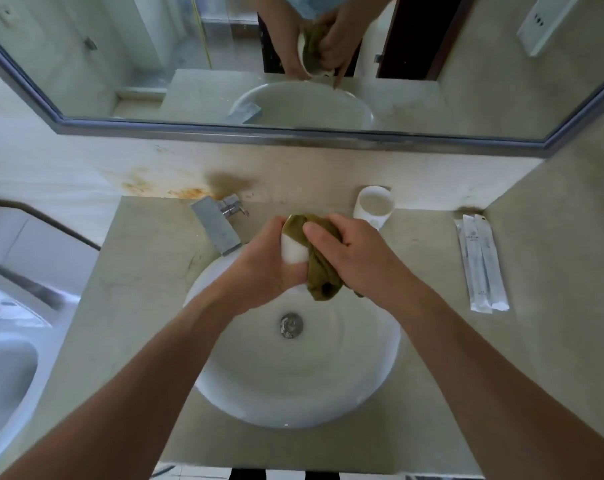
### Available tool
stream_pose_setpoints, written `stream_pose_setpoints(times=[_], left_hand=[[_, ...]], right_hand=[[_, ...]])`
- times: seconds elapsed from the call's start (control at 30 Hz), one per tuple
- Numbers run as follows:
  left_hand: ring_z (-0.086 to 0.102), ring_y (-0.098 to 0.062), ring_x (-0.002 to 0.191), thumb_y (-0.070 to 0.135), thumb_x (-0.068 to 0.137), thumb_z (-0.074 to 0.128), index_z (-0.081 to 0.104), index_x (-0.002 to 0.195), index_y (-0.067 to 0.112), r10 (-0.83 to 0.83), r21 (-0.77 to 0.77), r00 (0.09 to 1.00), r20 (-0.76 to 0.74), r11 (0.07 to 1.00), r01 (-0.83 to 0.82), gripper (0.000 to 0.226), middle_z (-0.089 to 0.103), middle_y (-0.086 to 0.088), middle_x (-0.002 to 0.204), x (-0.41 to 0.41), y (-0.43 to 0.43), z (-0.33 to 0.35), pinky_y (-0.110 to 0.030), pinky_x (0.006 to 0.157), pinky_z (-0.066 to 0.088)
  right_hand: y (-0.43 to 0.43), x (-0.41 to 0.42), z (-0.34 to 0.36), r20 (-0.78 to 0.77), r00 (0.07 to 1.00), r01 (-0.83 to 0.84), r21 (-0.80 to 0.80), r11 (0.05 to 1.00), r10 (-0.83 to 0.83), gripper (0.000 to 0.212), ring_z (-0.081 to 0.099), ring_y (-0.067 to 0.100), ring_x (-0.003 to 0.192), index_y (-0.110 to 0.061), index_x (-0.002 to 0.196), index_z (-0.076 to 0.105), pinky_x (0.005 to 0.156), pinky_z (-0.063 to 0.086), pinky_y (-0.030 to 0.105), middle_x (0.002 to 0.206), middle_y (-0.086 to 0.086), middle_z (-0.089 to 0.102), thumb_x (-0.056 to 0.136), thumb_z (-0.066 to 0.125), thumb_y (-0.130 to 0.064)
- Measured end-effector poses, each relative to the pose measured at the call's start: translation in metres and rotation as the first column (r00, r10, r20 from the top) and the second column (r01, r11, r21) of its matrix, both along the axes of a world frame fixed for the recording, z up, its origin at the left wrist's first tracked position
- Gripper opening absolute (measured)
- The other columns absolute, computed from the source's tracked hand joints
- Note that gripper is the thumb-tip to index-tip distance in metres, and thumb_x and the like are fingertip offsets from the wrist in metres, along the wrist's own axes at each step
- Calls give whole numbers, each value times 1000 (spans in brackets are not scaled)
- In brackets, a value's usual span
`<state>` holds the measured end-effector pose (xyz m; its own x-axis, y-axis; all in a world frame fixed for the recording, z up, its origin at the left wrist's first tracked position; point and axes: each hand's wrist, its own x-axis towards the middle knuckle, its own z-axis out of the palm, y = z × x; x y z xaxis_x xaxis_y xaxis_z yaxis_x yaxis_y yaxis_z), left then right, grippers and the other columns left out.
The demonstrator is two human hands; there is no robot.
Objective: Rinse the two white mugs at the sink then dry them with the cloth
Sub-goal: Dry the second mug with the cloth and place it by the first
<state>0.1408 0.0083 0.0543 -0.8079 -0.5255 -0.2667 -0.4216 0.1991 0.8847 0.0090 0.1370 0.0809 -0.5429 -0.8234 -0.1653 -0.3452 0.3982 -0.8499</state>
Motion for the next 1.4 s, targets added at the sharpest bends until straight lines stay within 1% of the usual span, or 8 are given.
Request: stream_pose_setpoints(times=[0.3, 0.47, 0.57, 0.73, 0.9, 1.1, 1.27, 1.4], left_hand=[[65, -17, 111, 32, 67, 96, 47, 136, 27, -4, -402, 999, -39, 916, -12, 85, 61, 4, 130, 20, 33, 60, -31, 90, 53], [71, -14, 114, 27, 79, 92, 58, 139, 35, 78, 202, 979, -191, 979, -38, 69, 68, 5, 131, 44, 15, 79, -33, 92, 62], [74, -29, 114, 44, 103, 64, 70, 133, 23, 272, 653, 957, -103, 744, -141, 36, 75, -15, 128, 48, 13, 90, -42, 94, 62], [79, -27, 106, 55, 108, 49, 71, 130, 16, 304, 811, 948, -96, 576, -102, 49, 81, -14, 119, 36, 17, 101, -45, 90, 63], [74, -31, 114, 44, 109, 55, 57, 141, 14, 364, 688, 915, -173, 710, -152, 44, 69, -21, 133, 34, 14, 93, -42, 87, 66], [64, -13, 113, 21, 97, 75, 44, 141, 31, 185, -28, 934, -305, 979, -203, 55, 54, 9, 127, 43, 21, 74, -30, 81, 64], [72, -25, 116, 46, 108, 55, 54, 151, 19, 392, 775, 886, -250, 629, -60, 51, 69, -15, 137, 49, 22, 98, -34, 83, 63], [77, -23, 93, 42, 109, 54, 67, 127, 7, 361, 706, 918, -162, 693, -148, 41, 78, -16, 109, 50, 22, 110, -29, 72, 63]], right_hand=[[10, 41, 49, 90, 976, 204, -83, 975, -197, 37, 70, 29, 74, -12, 98, 72, 58, 56, 36, 85, 15, 73, 103, 61, -47], [16, 44, 77, 255, 919, 344, -146, 928, -301, 32, 53, 12, 53, -14, 89, 68, 40, 41, 23, 67, -3, 59, 105, 61, -41], [11, 42, 89, 285, 897, 397, -180, 900, -339, 33, 56, 8, 61, -18, 84, 65, 48, 46, 21, 69, -9, 57, 105, 59, -42], [1, 55, 90, 94, 957, 289, -190, 938, -275, 32, 60, 6, 70, -11, 91, 64, 63, 54, 28, 78, 1, 64, 105, 61, -39], [-2, 60, 100, 80, 952, 306, -138, 942, -297, 35, 67, 16, 83, -10, 101, 66, 73, 58, 32, 93, 12, 69, 106, 56, -43], [-7, 67, 101, 378, 824, 458, -9, 889, -421, 36, 66, 23, 83, -20, 111, 70, 55, 52, 33, 90, 5, 67, 105, 53, -51], [3, 75, 101, 186, 913, 396, -190, 898, -363, 32, 63, 15, 75, -13, 92, 65, 66, 59, 37, 79, 1, 63, 105, 59, -42], [10, 83, 95, 122, 932, 360, -235, 903, -340, 26, 62, 6, 70, -15, 88, 62, 64, 57, 24, 79, 5, 63, 106, 60, -34]])
